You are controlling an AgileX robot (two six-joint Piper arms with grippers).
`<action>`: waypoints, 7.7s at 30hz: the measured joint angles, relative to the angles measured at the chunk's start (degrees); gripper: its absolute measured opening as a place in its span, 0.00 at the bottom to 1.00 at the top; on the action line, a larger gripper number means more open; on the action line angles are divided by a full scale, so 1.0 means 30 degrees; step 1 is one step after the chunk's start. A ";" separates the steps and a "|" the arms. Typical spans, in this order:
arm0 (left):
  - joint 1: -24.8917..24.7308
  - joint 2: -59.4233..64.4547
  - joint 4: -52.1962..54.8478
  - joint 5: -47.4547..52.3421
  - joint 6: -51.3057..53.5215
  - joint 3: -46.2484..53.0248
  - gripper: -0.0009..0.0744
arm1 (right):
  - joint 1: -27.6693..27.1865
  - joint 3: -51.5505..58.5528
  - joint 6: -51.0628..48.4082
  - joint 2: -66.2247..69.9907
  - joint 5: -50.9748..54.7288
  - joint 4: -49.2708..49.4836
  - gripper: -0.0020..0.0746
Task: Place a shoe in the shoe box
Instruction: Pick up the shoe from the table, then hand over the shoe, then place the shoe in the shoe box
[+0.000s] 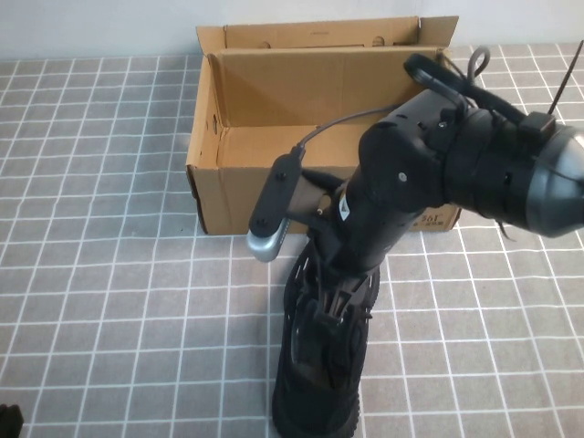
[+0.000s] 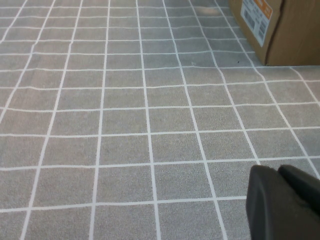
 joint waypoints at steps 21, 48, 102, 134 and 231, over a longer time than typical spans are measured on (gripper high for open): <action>0.0000 0.0000 0.0000 0.0000 0.0000 0.0000 0.01 | -0.0043 0.0000 0.0037 0.0185 0.1898 0.0255 0.03; 0.0000 0.0000 0.0000 0.0000 0.0000 0.0000 0.01 | 0.0040 -0.6805 -0.0026 -0.4779 0.6778 0.0000 0.03; -0.3907 2.1198 -2.2138 0.1258 2.2467 -1.6930 0.01 | -0.3075 -1.6936 0.5473 0.3697 0.7049 0.0801 0.02; -0.9377 2.8185 -3.0779 -0.4897 3.2358 -1.9422 0.90 | -0.4531 -1.7349 0.6807 0.4297 0.7083 0.2884 0.02; -0.1564 4.0925 -1.6105 1.1943 2.5891 -3.9438 0.05 | -0.4541 -0.5456 0.8464 -0.8876 0.6906 -0.0523 0.01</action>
